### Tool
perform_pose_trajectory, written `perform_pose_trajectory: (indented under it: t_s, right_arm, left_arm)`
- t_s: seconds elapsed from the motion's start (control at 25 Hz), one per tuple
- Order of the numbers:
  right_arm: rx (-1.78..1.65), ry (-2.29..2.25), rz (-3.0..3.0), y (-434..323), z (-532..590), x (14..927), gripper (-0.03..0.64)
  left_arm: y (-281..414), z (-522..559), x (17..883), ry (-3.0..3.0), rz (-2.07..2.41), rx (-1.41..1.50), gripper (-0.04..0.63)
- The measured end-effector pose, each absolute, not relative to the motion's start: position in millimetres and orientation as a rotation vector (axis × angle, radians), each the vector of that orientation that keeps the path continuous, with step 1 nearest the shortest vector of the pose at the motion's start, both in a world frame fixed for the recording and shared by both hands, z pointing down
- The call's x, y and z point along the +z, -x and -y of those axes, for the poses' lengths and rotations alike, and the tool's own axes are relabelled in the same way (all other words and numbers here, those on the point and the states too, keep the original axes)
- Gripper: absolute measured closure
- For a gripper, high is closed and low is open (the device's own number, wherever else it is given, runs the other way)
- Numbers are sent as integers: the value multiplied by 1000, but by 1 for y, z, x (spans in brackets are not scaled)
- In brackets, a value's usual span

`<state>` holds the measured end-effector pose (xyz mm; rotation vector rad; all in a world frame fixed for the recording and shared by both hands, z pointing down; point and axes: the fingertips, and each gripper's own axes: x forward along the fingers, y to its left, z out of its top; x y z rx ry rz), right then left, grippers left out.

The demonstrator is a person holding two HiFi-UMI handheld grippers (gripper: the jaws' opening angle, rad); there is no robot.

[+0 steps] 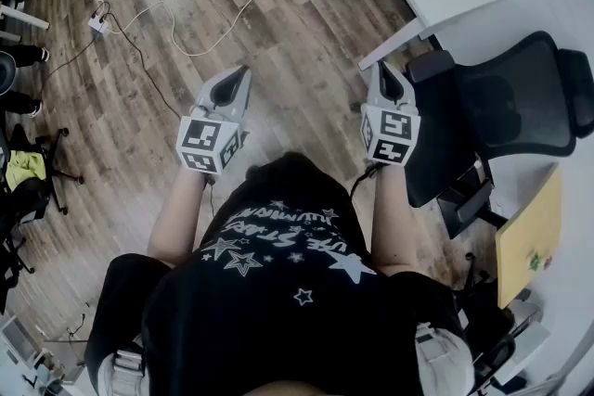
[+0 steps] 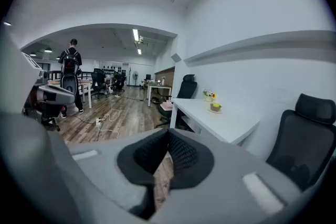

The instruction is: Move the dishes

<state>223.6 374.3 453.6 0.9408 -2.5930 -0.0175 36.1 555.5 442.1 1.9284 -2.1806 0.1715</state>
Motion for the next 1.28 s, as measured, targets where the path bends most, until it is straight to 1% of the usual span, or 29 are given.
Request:
perform_pose_trajectory:
  t_s: [0.48,0.8,0.84,0.88,0.92,1.0,1.08,1.28]
  right_arm:
    - [-13,-952,2592,-253,-333,444,614]
    - [-18,-1004,2548,-243,-287,444,611]
    - [-16,-1009,2542,-239,-279,445,546]
    - [-8,-1008,2540,-234,-271,446,509]
    - [2,-1003,2539,-229,-262,447,508]
    - [23,-983,2536,-217,-243,453,445]
    - [39,-966,2520,-206,-219,460,414]
    - [117,-966,2481,-181,-135,476,411]
  left_arm:
    - [-71,-509,430,-1971,2173,141,584]
    - [-63,-468,434,-1991,2141,158,584]
    - [-59,-461,435,-1992,2138,164,584]
    - [-54,-454,437,-1991,2137,169,584]
    - [-48,-445,438,-1988,2136,173,584]
    - [-36,-427,440,-1982,2138,174,584]
    - [-25,-404,441,-1982,2137,174,584]
    - [2,-327,441,-1989,2127,208,586]
